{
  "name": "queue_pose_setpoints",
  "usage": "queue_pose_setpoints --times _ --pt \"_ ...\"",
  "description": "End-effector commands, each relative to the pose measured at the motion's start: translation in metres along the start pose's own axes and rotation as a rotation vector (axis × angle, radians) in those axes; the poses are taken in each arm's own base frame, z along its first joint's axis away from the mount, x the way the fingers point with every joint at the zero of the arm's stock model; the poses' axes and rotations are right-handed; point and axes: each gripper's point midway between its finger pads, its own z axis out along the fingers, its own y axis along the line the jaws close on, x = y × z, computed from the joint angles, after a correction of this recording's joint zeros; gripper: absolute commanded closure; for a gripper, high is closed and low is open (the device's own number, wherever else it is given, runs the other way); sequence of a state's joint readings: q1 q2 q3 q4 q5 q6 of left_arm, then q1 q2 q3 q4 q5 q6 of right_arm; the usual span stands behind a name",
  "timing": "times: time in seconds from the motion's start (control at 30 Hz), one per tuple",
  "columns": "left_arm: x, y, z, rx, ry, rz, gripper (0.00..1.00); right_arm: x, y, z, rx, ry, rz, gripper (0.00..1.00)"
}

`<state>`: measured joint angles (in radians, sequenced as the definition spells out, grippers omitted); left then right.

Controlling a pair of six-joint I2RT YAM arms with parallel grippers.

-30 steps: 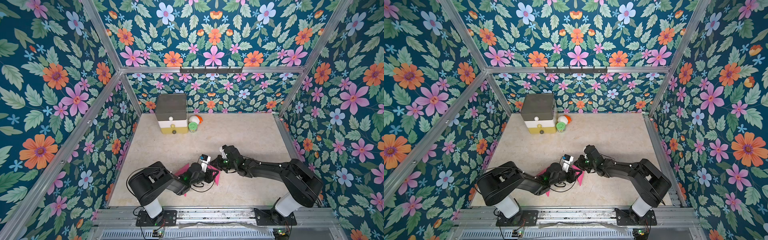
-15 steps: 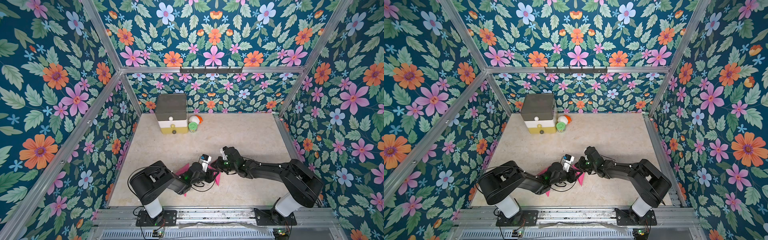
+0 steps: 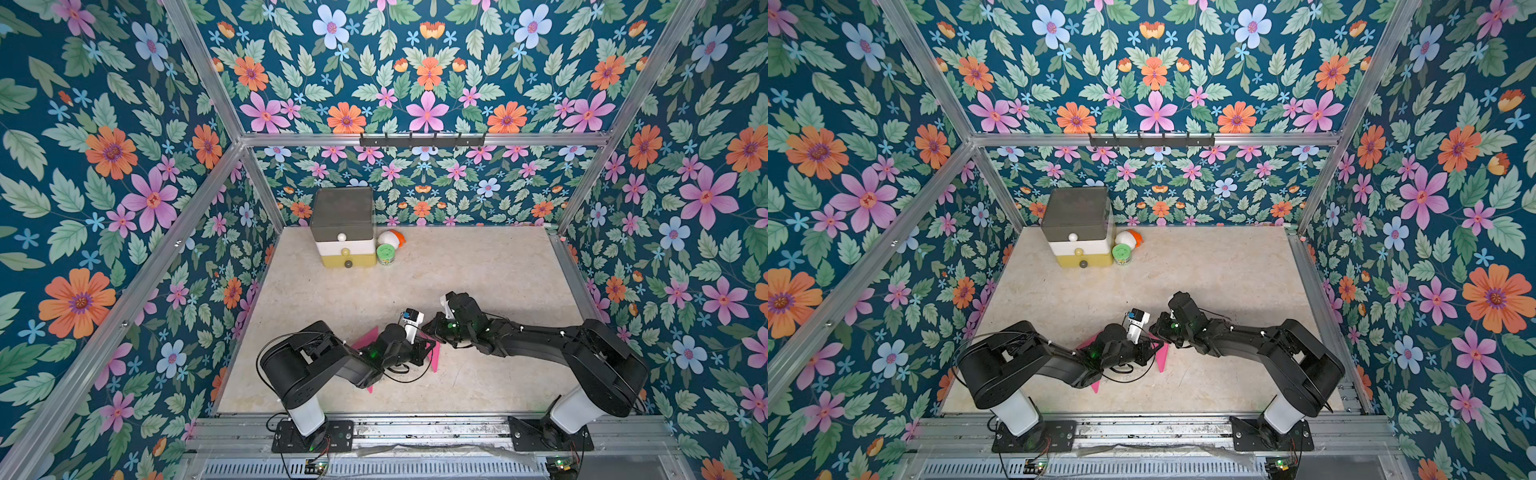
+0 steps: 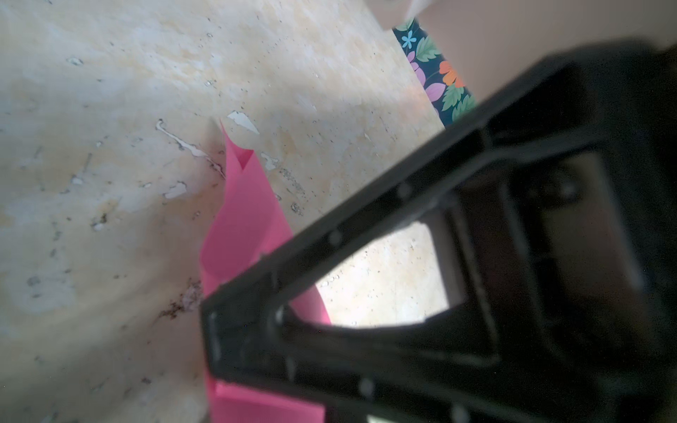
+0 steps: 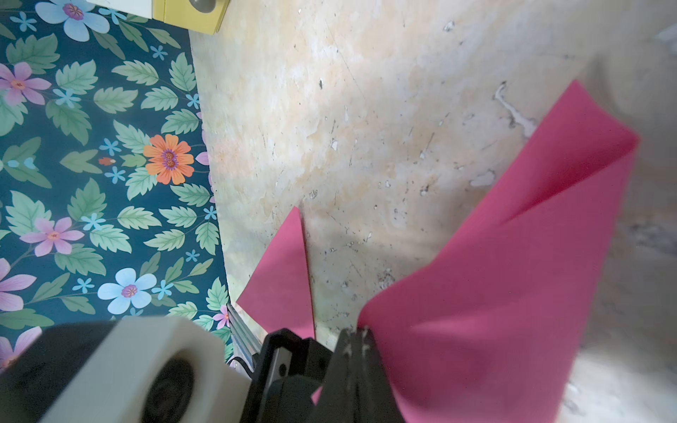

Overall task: Fold the square paper diagonally
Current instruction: Fold the paper at the center of the board.

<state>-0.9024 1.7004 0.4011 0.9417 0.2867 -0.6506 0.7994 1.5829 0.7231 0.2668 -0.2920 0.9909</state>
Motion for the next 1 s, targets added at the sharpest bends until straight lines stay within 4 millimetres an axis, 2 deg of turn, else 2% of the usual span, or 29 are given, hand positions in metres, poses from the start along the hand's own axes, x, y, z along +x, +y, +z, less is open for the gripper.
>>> queue_pose_setpoints --times 0.0,0.1,0.2,0.3,0.4,0.47,0.53,0.63,0.7,0.77,0.87,0.97 --pt "-0.002 -0.006 0.000 0.020 0.006 0.012 1.00 -0.010 0.002 -0.011 0.023 -0.048 -0.031 0.77" --pt "-0.004 -0.016 0.000 0.051 0.031 0.027 1.00 -0.027 0.005 -0.036 0.040 -0.127 -0.062 0.58" --pt "-0.005 -0.039 0.000 0.127 0.113 0.057 1.00 -0.039 0.013 -0.071 0.052 -0.205 -0.157 0.44" --pt "-0.003 -0.064 -0.003 0.190 0.235 0.083 0.91 -0.041 0.016 -0.108 0.100 -0.263 -0.281 0.31" --pt "0.000 -0.084 -0.016 0.231 0.343 0.094 0.88 -0.036 0.018 -0.143 0.106 -0.312 -0.368 0.19" --pt "0.000 -0.090 -0.029 0.227 0.372 0.110 0.87 -0.029 0.022 -0.161 0.077 -0.327 -0.410 0.16" --pt "-0.001 -0.103 -0.040 0.256 0.379 0.123 0.85 -0.018 0.036 -0.178 -0.016 -0.332 -0.460 0.13" --pt "-0.005 -0.118 -0.052 0.272 0.437 0.119 0.92 0.008 0.068 -0.202 -0.226 -0.297 -0.553 0.06" --pt "-0.009 -0.130 -0.065 0.304 0.449 0.127 0.91 0.018 0.078 -0.212 -0.286 -0.277 -0.587 0.04" --pt "-0.011 -0.139 -0.080 0.331 0.483 0.148 0.89 0.029 0.084 -0.210 -0.347 -0.223 -0.601 0.03" --pt "-0.015 -0.143 -0.095 0.367 0.551 0.150 0.90 0.040 0.086 -0.199 -0.388 -0.148 -0.611 0.05" --pt "-0.022 -0.143 -0.101 0.397 0.559 0.161 0.91 0.042 0.092 -0.203 -0.425 -0.154 -0.631 0.05"
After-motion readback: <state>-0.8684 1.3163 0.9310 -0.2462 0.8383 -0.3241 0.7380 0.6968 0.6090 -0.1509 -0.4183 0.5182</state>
